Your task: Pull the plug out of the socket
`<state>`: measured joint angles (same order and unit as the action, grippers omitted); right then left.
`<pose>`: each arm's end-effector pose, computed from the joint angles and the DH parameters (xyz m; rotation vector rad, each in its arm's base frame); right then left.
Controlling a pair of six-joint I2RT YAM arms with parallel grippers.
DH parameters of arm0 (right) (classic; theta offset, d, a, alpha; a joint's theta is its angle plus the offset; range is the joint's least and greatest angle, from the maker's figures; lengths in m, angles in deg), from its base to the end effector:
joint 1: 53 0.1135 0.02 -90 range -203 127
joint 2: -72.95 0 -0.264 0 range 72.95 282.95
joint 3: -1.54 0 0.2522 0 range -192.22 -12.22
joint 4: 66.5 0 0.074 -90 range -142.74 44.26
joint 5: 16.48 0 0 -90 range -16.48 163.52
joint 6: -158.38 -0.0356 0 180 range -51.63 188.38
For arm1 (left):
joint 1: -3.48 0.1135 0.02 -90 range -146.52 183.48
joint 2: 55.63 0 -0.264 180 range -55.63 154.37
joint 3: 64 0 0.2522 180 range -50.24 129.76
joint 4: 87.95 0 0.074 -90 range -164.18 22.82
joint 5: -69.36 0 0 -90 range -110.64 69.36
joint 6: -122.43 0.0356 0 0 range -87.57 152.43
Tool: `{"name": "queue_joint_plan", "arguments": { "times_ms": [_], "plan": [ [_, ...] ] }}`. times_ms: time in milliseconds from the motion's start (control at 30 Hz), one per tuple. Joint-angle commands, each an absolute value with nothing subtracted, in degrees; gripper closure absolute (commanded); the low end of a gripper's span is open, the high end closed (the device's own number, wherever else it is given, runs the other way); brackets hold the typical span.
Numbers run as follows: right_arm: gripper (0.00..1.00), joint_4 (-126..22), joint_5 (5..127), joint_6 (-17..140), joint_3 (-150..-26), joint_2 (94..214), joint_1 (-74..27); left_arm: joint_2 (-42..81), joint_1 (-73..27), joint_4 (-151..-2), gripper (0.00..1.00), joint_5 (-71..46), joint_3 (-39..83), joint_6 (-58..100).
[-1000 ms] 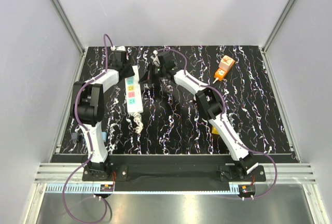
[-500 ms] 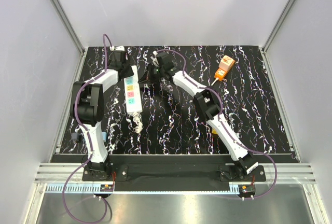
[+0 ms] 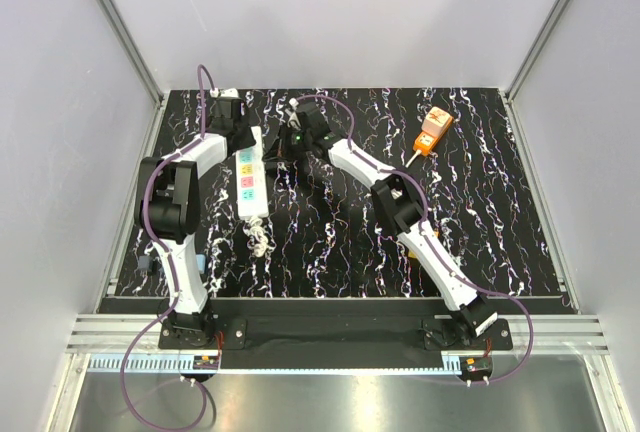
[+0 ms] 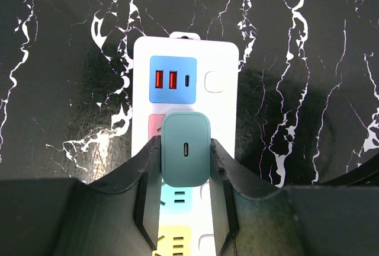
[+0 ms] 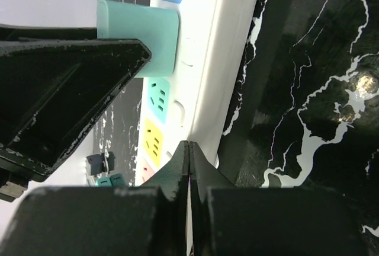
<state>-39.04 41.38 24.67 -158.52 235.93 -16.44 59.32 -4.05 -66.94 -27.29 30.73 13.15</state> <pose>0.4820 0.3810 0.1253 -0.2373 2.3371 1.3664 0.4469 -0.0549 0.1936 -0.2939 2.2680 -0.1111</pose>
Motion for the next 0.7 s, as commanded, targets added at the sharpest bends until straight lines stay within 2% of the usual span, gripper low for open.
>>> {"name": "queue_joint_plan", "arguments": {
  "times_ms": [0, 267, 500, 667],
  "plan": [
    [1.0, -42.28, 43.79, 28.2, -155.85, 227.57, -13.88, 58.18, -4.52, -72.16, 1.0, -26.44, 30.8, 12.48],
    [1.0, -42.63, 42.93, 29.18, -156.1, 225.97, -12.75, 58.18, -4.52, -72.25, 1.0, -26.7, 30.71, 12.4],
    [1.0, -43.16, 42.31, 25.84, -160.93, 232.2, -12.13, 58.18, -4.6, -72.34, 1.0, -26.96, 30.71, 12.4],
    [1.0, -46.84, 43.72, 25.75, -156.11, 230.72, -12.48, 58.18, -4.34, -72.25, 1.0, -26.44, 30.71, 12.39]
  ]
}}
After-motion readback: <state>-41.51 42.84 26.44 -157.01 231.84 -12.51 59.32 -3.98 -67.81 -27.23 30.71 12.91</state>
